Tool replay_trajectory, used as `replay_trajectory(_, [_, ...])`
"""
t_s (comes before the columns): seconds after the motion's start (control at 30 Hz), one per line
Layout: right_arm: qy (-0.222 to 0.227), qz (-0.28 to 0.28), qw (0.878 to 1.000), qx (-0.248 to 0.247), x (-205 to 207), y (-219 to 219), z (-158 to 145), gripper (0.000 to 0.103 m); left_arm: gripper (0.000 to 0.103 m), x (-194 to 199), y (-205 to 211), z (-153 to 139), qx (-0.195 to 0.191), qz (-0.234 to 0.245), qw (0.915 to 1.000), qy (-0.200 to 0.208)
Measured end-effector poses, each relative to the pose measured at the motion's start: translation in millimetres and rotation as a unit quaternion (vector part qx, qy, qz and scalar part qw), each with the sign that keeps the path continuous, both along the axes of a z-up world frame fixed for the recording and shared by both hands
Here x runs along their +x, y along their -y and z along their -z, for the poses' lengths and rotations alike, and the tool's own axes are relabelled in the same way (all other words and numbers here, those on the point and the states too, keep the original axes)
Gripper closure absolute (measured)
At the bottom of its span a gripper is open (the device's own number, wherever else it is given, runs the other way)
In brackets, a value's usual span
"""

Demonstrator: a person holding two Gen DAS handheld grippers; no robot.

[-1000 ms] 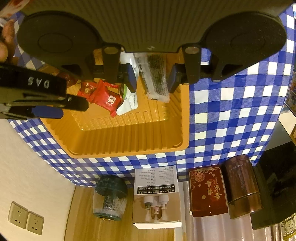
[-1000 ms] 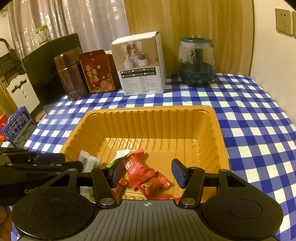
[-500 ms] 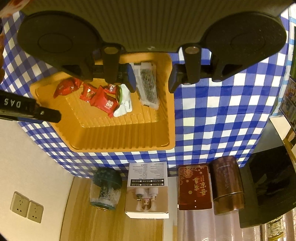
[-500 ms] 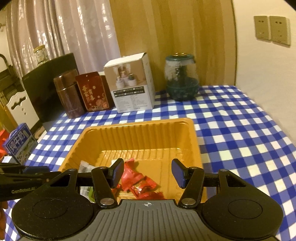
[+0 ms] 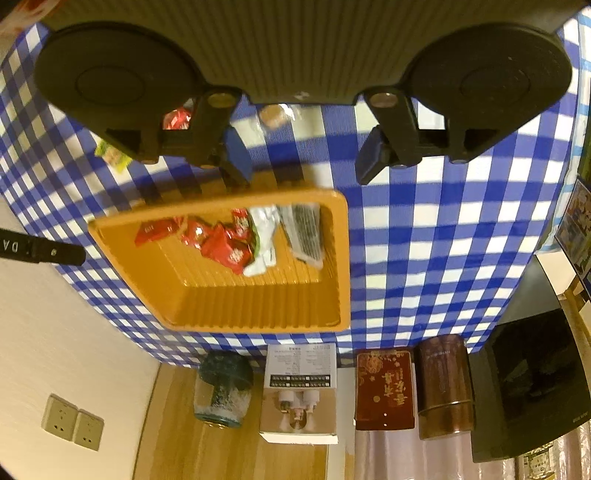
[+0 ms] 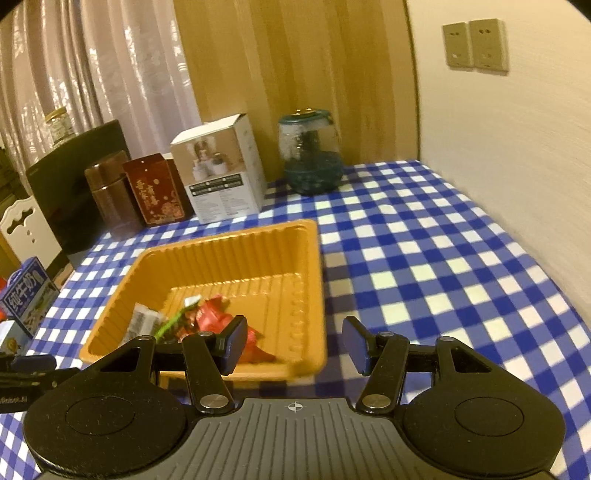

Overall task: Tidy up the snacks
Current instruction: 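Move both open tools back from the tray toward the remaining snacks on the cloth, then grasp the yellow-green candy with the right tool while the left tool grasps the clear cookie packet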

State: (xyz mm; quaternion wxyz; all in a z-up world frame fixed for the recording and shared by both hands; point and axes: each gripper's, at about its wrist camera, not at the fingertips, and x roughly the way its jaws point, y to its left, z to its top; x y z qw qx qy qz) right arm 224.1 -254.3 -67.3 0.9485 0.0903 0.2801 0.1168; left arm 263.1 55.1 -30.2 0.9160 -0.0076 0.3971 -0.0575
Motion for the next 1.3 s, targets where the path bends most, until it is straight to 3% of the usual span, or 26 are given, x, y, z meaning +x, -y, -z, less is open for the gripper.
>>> replay_trajectory(0.67, [-0.069, -0.016, 0.997, -0.041, -67, 20, 50, 0.046, 0.027, -63, 6, 31, 0.024, 0.028, 0.9992, -0.014])
replay_trajectory(0.83, [-0.067, -0.027, 0.996, -0.050, -64, 16, 56, 0.046, 0.025, -63, -4, 34, 0.017, 0.022, 0.9996, -0.004])
replay_trajectory(0.97, [-0.058, -0.048, 0.996, -0.057, -58, 9, 60, 0.046, 0.024, -57, -1, 37, 0.032, 0.049, 0.9983, -0.004])
replay_trajectory(1.3, [-0.050, -0.101, 0.989, -0.093, -34, -14, 71, 0.046, 0.023, -39, 8, 42, 0.037, 0.071, 0.9965, -0.025])
